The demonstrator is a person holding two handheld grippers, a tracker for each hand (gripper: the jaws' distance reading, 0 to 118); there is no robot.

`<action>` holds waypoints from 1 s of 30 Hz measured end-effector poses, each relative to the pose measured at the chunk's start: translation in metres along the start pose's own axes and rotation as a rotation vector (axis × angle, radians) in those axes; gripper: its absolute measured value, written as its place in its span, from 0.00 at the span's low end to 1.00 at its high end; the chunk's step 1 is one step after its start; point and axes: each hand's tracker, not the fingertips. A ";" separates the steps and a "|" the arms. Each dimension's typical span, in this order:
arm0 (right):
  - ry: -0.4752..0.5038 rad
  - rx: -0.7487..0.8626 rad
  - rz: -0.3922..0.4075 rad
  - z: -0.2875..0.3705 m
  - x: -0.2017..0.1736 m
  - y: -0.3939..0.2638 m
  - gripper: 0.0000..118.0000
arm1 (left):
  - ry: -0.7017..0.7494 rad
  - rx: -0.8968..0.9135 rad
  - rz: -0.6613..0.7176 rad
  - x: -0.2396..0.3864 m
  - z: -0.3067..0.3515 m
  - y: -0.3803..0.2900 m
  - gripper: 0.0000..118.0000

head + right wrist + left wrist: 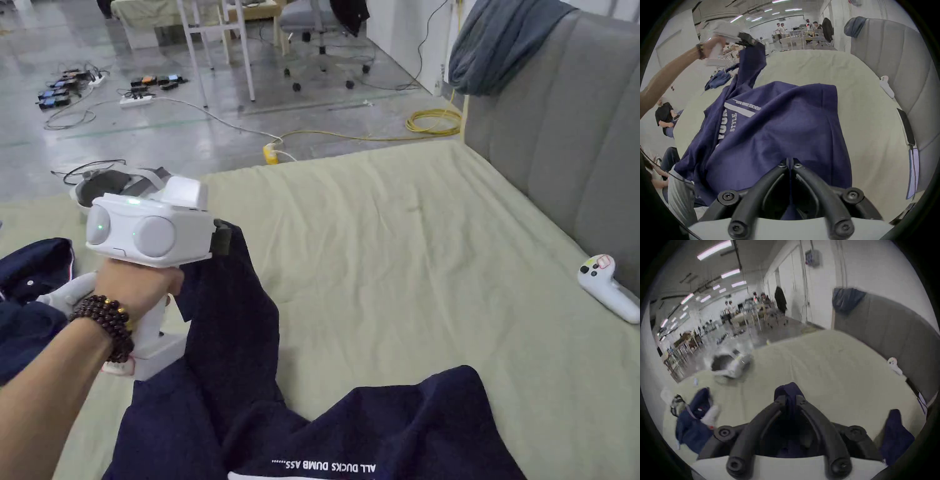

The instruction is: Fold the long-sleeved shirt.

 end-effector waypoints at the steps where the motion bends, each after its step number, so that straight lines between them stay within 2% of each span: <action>1: 0.001 0.008 0.010 0.007 -0.003 -0.002 0.01 | 0.000 0.024 -0.022 -0.003 0.026 -0.002 0.11; 6: 0.006 0.024 0.043 0.024 -0.010 -0.021 0.01 | 0.116 0.139 -0.069 0.035 0.184 -0.051 0.12; 10: -0.005 0.032 0.068 0.046 -0.022 -0.025 0.01 | 0.155 0.067 -0.038 0.074 0.249 -0.138 0.12; 12: -0.004 0.035 0.067 0.054 -0.025 -0.026 0.01 | 0.147 -0.009 0.067 0.091 0.258 -0.190 0.12; 15: -0.008 0.044 0.061 0.059 -0.025 -0.030 0.01 | 0.119 -0.166 0.207 0.110 0.231 -0.267 0.13; 17: -0.015 0.053 0.063 0.066 -0.027 -0.031 0.01 | 0.137 -0.256 0.243 0.119 0.202 -0.301 0.13; 19: -0.023 0.067 0.058 0.079 -0.031 -0.030 0.01 | 0.142 -0.257 0.266 0.120 0.185 -0.323 0.16; 21: -0.025 0.069 0.053 0.084 -0.032 -0.031 0.01 | 0.150 -0.186 0.281 0.131 0.191 -0.323 0.27; 22: -0.027 0.071 0.050 0.086 -0.032 -0.032 0.00 | 0.128 -0.173 0.275 0.132 0.198 -0.317 0.42; 24: -0.030 0.071 0.043 0.083 -0.030 -0.037 0.01 | 0.064 -0.184 0.331 0.129 0.218 -0.305 0.81; 25: -0.028 0.068 0.041 0.083 -0.030 -0.038 0.01 | 0.040 -0.180 0.368 0.124 0.227 -0.302 0.94; 27: -0.026 0.063 0.037 0.082 -0.031 -0.041 0.00 | 0.032 -0.068 0.414 0.116 0.259 -0.295 0.89; 28: -0.025 0.060 0.035 0.081 -0.032 -0.042 0.01 | 0.028 -0.058 0.419 0.111 0.272 -0.290 0.81; 29: -0.023 0.058 0.033 0.079 -0.033 -0.043 0.01 | 0.038 -0.067 0.417 0.107 0.283 -0.285 0.62; 30: -0.020 0.055 0.029 0.077 -0.034 -0.044 0.01 | 0.055 -0.062 0.412 0.102 0.291 -0.281 0.25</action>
